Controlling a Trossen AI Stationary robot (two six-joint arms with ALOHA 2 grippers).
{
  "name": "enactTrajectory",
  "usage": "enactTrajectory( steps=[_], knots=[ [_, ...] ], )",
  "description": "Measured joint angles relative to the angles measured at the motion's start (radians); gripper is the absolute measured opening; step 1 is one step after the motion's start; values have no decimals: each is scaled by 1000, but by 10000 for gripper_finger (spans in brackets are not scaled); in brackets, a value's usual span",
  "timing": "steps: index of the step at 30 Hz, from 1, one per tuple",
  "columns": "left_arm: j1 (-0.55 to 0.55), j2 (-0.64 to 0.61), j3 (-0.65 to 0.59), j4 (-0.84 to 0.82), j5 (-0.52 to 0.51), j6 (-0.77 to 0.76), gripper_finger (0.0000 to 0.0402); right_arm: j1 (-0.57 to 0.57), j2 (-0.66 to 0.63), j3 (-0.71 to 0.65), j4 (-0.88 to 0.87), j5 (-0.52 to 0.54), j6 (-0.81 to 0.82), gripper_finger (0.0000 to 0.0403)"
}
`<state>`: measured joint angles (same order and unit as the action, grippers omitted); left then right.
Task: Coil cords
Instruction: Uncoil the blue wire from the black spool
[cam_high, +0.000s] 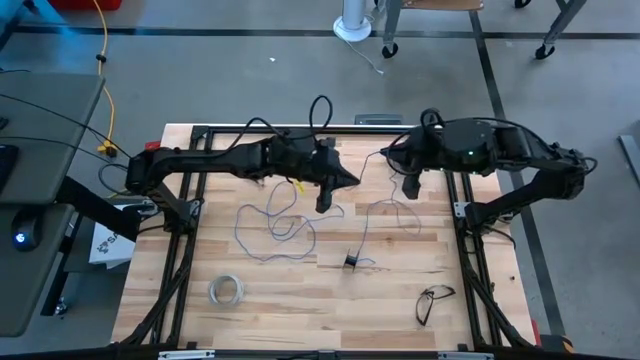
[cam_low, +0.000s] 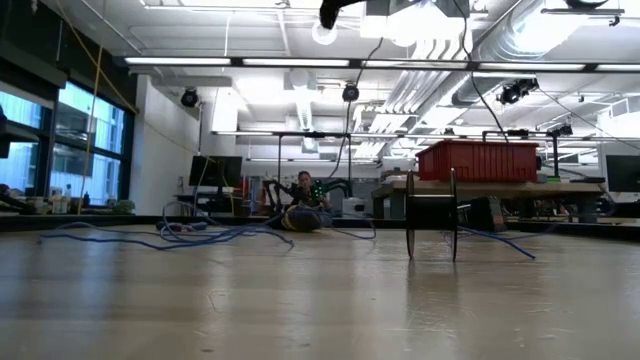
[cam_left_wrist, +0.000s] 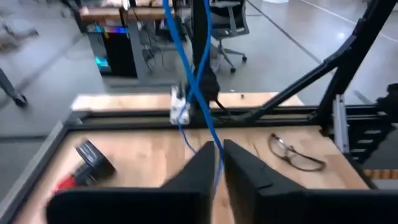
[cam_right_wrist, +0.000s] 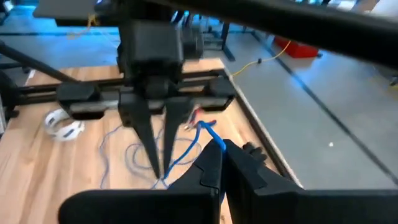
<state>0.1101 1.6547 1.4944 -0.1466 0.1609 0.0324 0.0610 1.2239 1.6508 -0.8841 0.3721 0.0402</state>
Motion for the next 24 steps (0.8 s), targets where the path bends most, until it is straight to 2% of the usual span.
enactTrajectory(
  steps=[6,14,20,24],
  knots=[
    [-3,1,-14,-170,7,-19,2,-2,-40,0,106,42,-62,0],
    [-6,-33,-175,-304,5,-47,1,-2,-88,51,136,70,-90,0],
    [11,-203,-319,-297,-47,-57,0,-2,-92,58,40,68,-80,0],
    [38,-342,-342,-253,-131,-48,1,-2,-69,45,-71,45,-22,0]
  ],
)
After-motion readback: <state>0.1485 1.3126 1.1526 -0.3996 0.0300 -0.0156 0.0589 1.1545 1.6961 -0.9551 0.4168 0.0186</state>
